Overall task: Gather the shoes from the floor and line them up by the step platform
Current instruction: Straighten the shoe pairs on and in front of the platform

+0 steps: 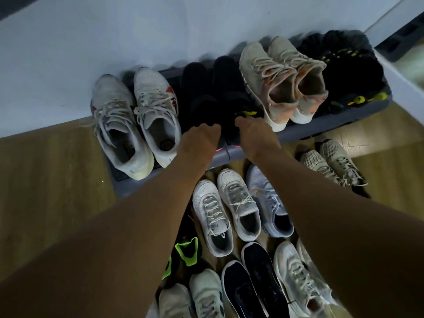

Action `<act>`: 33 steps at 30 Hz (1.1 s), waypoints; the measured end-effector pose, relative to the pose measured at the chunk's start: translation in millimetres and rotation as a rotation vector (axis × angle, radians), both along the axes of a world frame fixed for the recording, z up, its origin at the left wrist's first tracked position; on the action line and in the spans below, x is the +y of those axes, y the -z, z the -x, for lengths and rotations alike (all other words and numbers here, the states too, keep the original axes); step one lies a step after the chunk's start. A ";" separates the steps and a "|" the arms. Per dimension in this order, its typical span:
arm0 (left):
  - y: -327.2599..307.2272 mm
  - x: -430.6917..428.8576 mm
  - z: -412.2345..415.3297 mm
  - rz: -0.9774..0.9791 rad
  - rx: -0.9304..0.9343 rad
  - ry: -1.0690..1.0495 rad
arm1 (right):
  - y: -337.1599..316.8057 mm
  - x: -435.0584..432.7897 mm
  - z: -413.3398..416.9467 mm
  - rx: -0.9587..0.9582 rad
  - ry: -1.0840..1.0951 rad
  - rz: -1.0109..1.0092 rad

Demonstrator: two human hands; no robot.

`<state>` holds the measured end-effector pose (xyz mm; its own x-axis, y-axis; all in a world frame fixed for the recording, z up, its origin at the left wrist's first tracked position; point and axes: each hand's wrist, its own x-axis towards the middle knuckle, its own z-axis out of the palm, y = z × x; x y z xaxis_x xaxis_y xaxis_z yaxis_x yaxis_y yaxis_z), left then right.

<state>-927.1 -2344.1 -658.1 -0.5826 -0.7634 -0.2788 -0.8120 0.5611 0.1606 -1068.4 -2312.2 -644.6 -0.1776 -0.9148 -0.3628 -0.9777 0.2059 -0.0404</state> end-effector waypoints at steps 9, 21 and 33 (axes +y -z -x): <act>-40.5 24.0 32.4 0.013 0.210 -0.125 | -26.6 39.2 37.4 -0.290 0.255 0.262; -12.4 28.5 189.0 -0.091 0.249 -0.045 | -8.7 25.2 169.7 -0.084 0.116 0.095; 1.9 15.8 209.5 -0.086 0.264 -0.117 | -9.0 27.9 183.8 -0.193 0.020 0.175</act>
<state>-1136.6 -2328.3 -660.0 -0.5534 -0.8094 -0.1963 -0.7941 0.4416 0.4176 -1252.2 -2284.3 -635.7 -0.1391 -0.9637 -0.2278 -0.9442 0.1984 -0.2628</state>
